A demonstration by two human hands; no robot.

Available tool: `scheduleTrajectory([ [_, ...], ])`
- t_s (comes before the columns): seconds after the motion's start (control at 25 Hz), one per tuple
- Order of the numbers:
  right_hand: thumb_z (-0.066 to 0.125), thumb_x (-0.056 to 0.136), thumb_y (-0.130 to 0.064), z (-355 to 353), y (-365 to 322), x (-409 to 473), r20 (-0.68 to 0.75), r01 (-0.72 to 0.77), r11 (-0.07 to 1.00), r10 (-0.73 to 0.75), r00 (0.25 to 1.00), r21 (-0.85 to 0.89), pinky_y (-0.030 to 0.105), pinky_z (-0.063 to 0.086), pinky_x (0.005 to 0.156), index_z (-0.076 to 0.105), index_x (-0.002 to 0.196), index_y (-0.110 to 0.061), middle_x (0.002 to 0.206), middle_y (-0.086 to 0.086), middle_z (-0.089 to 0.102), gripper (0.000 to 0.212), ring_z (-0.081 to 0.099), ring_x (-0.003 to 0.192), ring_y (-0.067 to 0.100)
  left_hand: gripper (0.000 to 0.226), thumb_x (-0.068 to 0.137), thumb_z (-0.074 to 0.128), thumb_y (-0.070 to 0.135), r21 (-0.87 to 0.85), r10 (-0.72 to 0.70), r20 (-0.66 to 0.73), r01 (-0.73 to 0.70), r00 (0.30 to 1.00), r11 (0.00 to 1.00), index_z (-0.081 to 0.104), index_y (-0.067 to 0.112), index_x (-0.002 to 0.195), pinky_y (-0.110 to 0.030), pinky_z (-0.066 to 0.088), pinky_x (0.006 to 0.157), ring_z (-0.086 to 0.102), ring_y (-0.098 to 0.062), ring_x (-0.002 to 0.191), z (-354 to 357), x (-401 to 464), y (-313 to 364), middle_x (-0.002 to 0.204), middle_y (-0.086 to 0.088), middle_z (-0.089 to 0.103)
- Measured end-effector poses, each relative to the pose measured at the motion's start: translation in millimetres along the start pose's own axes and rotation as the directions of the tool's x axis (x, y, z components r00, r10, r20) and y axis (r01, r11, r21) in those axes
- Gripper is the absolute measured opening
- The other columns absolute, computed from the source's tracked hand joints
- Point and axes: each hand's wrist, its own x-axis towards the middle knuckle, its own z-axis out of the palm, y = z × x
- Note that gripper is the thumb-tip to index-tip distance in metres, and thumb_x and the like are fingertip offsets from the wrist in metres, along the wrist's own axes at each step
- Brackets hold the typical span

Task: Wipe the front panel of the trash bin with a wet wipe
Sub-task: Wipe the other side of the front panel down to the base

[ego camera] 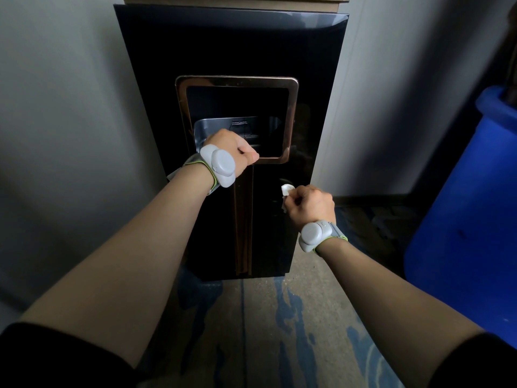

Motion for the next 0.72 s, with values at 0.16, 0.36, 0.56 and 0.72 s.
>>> scheduleTrajectory([
  [0.16, 0.063, 0.087, -0.033, -3.6, 4.7, 0.0, -0.008, -0.04, 0.999, 0.04, 0.999, -0.004, 0.034, 0.048, 0.065, 0.067, 0.077, -0.017, 0.083, 0.006, 0.067, 0.02, 0.06, 0.077, 0.035, 0.015, 0.088, 0.068, 0.025, -0.007, 0.003, -0.001, -0.003, 1.0, 1.0, 0.08, 0.019, 0.095, -0.023, 0.051, 0.08, 0.068, -0.014, 0.094, 0.3, 1.0, -1.1, 0.097, 0.004, 0.076],
  [0.36, 0.062, 0.086, -0.032, -9.2, 12.3, 0.9, -0.021, -0.076, 0.997, 0.075, 0.997, -0.013, 0.033, 0.046, 0.065, 0.066, 0.076, -0.016, 0.082, 0.006, 0.065, 0.019, 0.059, 0.077, 0.034, 0.015, 0.088, 0.068, 0.026, 0.005, -0.002, -0.001, 0.002, 1.0, 1.0, 0.08, 0.021, 0.095, -0.022, 0.048, 0.075, 0.068, -0.014, 0.092, 0.4, 2.0, -1.9, 0.093, 0.006, 0.075],
  [0.56, 0.062, 0.085, -0.029, -15.9, 16.4, 2.9, -0.004, -0.112, 0.994, 0.112, 0.994, -0.011, 0.038, 0.053, 0.069, 0.068, 0.077, -0.016, 0.085, 0.007, 0.066, 0.017, 0.06, 0.08, 0.034, 0.014, 0.088, 0.069, 0.027, 0.003, -0.007, 0.0, 0.007, 1.0, 1.0, 0.079, 0.021, 0.095, -0.021, 0.047, 0.075, 0.068, -0.014, 0.091, 1.5, 2.5, -1.6, 0.089, 0.007, 0.073],
  [0.72, 0.062, 0.084, -0.029, -20.9, 20.5, 2.2, -0.042, -0.157, 0.987, 0.158, 0.987, 0.018, 0.037, 0.053, 0.069, 0.066, 0.073, -0.016, 0.082, 0.005, 0.066, 0.018, 0.06, 0.079, 0.031, 0.014, 0.087, 0.07, 0.029, -0.003, -0.005, -0.007, 0.005, 1.0, 1.0, 0.079, 0.022, 0.094, -0.02, 0.047, 0.074, 0.068, -0.013, 0.09, 2.0, 2.7, -3.5, 0.09, 0.007, 0.073],
])
